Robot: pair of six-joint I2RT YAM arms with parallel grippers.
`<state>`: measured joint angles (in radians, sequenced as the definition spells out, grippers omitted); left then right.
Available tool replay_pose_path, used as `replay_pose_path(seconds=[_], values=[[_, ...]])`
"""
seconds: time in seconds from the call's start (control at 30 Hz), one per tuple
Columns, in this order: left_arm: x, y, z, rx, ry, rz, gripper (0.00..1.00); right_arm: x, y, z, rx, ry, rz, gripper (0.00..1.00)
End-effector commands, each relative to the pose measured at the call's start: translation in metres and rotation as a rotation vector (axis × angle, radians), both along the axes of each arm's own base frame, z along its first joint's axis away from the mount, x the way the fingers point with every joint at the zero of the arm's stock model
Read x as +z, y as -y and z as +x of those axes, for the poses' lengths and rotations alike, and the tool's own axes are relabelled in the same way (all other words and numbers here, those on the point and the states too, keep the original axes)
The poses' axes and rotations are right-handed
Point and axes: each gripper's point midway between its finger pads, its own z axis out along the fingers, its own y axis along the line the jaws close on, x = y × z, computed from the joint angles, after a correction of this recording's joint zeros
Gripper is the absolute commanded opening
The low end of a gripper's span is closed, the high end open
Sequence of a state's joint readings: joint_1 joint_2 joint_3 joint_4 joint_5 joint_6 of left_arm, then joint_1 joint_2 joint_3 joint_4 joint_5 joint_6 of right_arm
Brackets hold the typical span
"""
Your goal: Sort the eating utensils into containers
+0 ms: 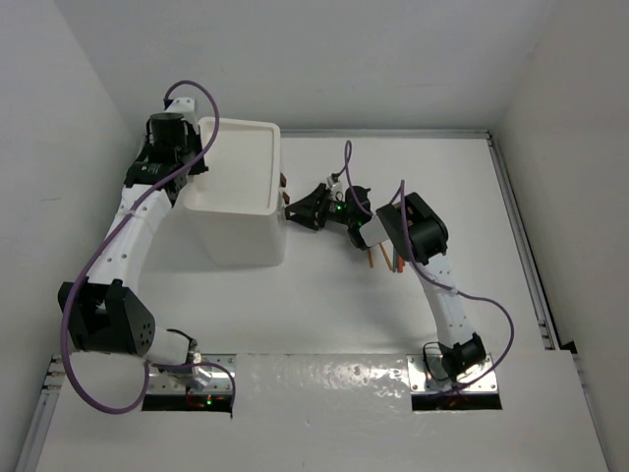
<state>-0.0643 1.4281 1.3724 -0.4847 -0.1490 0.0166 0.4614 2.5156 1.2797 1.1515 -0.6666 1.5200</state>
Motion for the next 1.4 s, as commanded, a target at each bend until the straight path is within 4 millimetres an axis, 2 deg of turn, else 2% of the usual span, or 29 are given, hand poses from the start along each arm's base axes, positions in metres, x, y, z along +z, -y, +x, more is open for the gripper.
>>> replay_pose_path(seconds=[0.0, 0.1, 0.2, 0.23, 0.3, 0.33, 0.43, 0.47, 0.53, 0.6, 0.63, 0.73, 1.03, 1.1, 1.13, 1.2, 1.37], values=[[-0.056, -0.002, -0.035, 0.038, -0.225, 0.004, 0.00, 0.027, -0.006, 0.004, 0.017, 0.095, 0.083, 0.52], [-0.057, -0.002, -0.035, 0.038, -0.228, 0.005, 0.00, 0.030, -0.008, 0.004, 0.029, 0.094, 0.095, 0.48], [-0.057, -0.002, -0.035, 0.037, -0.228, 0.006, 0.00, 0.037, -0.008, 0.003, 0.040, 0.101, 0.111, 0.35], [-0.056, -0.003, -0.035, 0.038, -0.227, 0.007, 0.00, 0.039, -0.008, 0.001, 0.043, 0.107, 0.111, 0.28], [-0.056, -0.003, -0.035, 0.038, -0.227, 0.009, 0.00, 0.042, -0.007, -0.001, 0.045, 0.115, 0.107, 0.21], [-0.057, -0.004, -0.036, 0.041, -0.228, 0.011, 0.00, 0.043, -0.005, -0.003, 0.047, 0.123, 0.099, 0.13], [-0.055, -0.005, -0.036, 0.045, -0.223, 0.015, 0.00, 0.042, -0.002, -0.007, 0.045, 0.128, 0.081, 0.04], [-0.054, -0.005, -0.035, 0.046, -0.222, 0.016, 0.00, 0.047, -0.001, -0.008, 0.042, 0.139, 0.079, 0.02], [-0.053, -0.006, -0.035, 0.050, -0.219, 0.019, 0.00, 0.043, 0.003, -0.011, 0.037, 0.143, 0.052, 0.01], [-0.053, -0.008, -0.036, 0.056, -0.218, 0.024, 0.00, 0.050, 0.009, -0.010, 0.021, 0.159, 0.037, 0.00], [-0.052, -0.009, -0.036, 0.060, -0.217, 0.026, 0.00, 0.044, 0.018, -0.010, 0.004, 0.158, 0.015, 0.00], [-0.051, -0.011, -0.037, 0.067, -0.215, 0.028, 0.00, 0.052, 0.036, -0.007, -0.033, 0.173, -0.030, 0.00], [-0.046, -0.013, -0.040, 0.074, -0.201, 0.024, 0.00, 0.046, 0.095, -0.010, -0.102, 0.172, -0.164, 0.00], [-0.045, -0.013, -0.039, 0.072, -0.199, 0.023, 0.00, 0.039, 0.105, -0.015, -0.109, 0.156, -0.191, 0.00], [-0.045, -0.012, -0.039, 0.069, -0.197, 0.020, 0.00, 0.043, 0.112, -0.014, -0.121, 0.165, -0.194, 0.00], [-0.045, -0.012, -0.039, 0.069, -0.198, 0.019, 0.00, 0.036, 0.121, -0.020, -0.126, 0.148, -0.219, 0.00], [-0.046, -0.011, -0.040, 0.064, -0.197, 0.013, 0.00, 0.034, 0.143, -0.021, -0.145, 0.145, -0.262, 0.00]])
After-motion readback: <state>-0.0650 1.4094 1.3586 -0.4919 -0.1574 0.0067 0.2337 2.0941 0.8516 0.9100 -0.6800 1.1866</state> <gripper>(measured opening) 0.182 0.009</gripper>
